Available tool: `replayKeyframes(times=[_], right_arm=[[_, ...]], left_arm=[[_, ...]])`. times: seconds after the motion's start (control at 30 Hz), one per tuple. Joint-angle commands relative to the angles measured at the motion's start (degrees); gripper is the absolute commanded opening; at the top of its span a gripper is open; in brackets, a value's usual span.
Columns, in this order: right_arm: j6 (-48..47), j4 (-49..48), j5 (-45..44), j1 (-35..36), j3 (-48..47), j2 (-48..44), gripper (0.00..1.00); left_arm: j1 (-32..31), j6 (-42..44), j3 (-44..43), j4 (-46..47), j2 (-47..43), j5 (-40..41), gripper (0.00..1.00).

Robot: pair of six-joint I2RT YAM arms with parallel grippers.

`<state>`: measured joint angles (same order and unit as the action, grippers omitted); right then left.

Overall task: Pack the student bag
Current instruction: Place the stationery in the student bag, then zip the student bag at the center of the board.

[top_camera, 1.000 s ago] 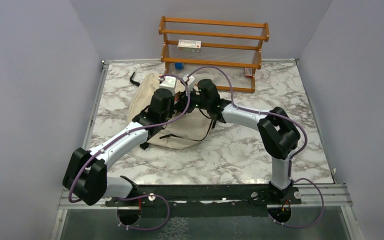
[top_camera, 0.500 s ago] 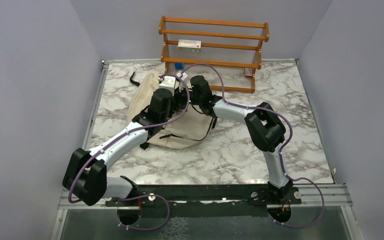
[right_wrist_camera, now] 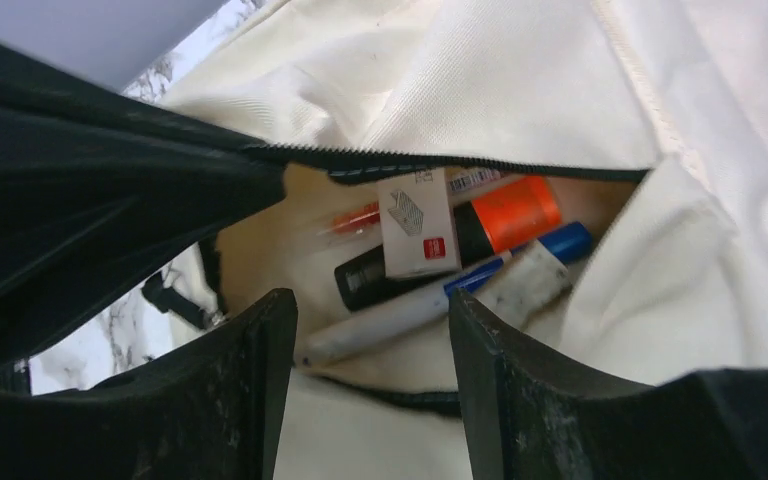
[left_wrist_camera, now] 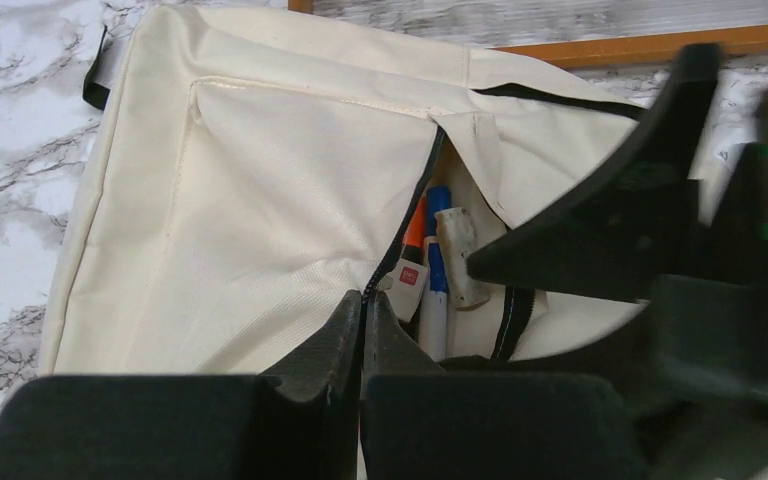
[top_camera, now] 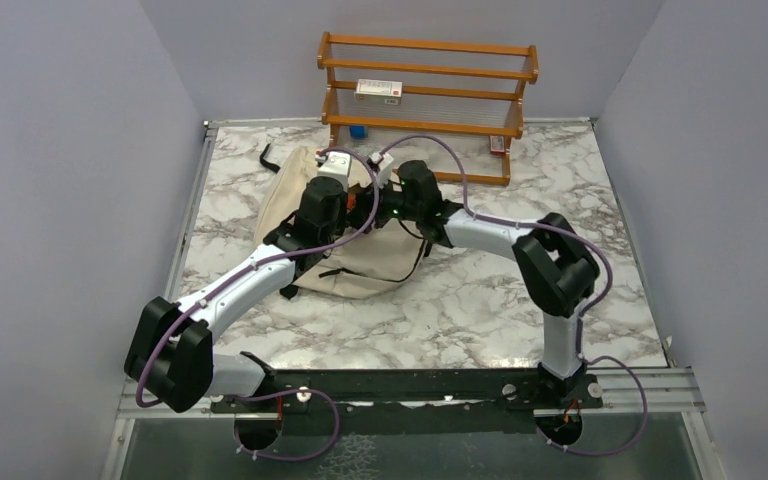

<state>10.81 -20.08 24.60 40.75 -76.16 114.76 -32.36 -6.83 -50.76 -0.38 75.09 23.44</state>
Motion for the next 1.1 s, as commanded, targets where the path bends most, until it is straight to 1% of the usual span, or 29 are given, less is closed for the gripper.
replayKeyframes(times=[0.0, 0.17, 0.27, 0.33, 0.47, 0.6, 0.77, 0.93, 1.07], right_arm=[[0.8, -2.8, -9.0, -1.3, 5.9, -11.3, 0.61], [2.2, 1.9, -18.2, -2.6, 12.9, -19.8, 0.63], [5.4, 5.6, -20.2, -3.8, 15.1, -22.5, 0.64], [8.6, 8.1, -19.8, -5.0, 15.4, -23.2, 0.64], [13.3, 12.2, -15.9, -6.9, 14.1, -22.3, 0.64], [14.5, 10.9, -12.5, -7.6, 14.0, -21.5, 0.61], [14.7, 10.2, -10.4, -8.0, 14.3, -21.5, 0.60], [11.6, 11.0, -11.5, -8.0, 14.8, -22.8, 0.60], [9.4, 11.7, -12.1, -8.0, 15.2, -24.2, 0.60]], left_arm=[[-0.1, -0.4, -1.2, 1.9, -1.4, -0.4, 0.00], [-0.2, -0.5, -1.3, 2.0, -0.9, -1.0, 0.00], [-0.2, -1.0, -1.3, 2.0, -0.5, -1.9, 0.00], [-0.1, -1.4, -1.3, 2.0, -0.2, -2.8, 0.00], [-0.1, -2.5, -1.1, 1.7, 0.4, -5.7, 0.00], [-0.1, -3.3, -1.8, 0.5, 1.9, -10.8, 0.00], [-0.1, -4.1, -2.8, -2.4, 4.6, -17.2, 0.00], [-0.2, -5.2, -2.7, -5.3, 8.2, -20.6, 0.00], [-0.2, -6.5, -2.6, -5.7, 10.2, -22.6, 0.08]])
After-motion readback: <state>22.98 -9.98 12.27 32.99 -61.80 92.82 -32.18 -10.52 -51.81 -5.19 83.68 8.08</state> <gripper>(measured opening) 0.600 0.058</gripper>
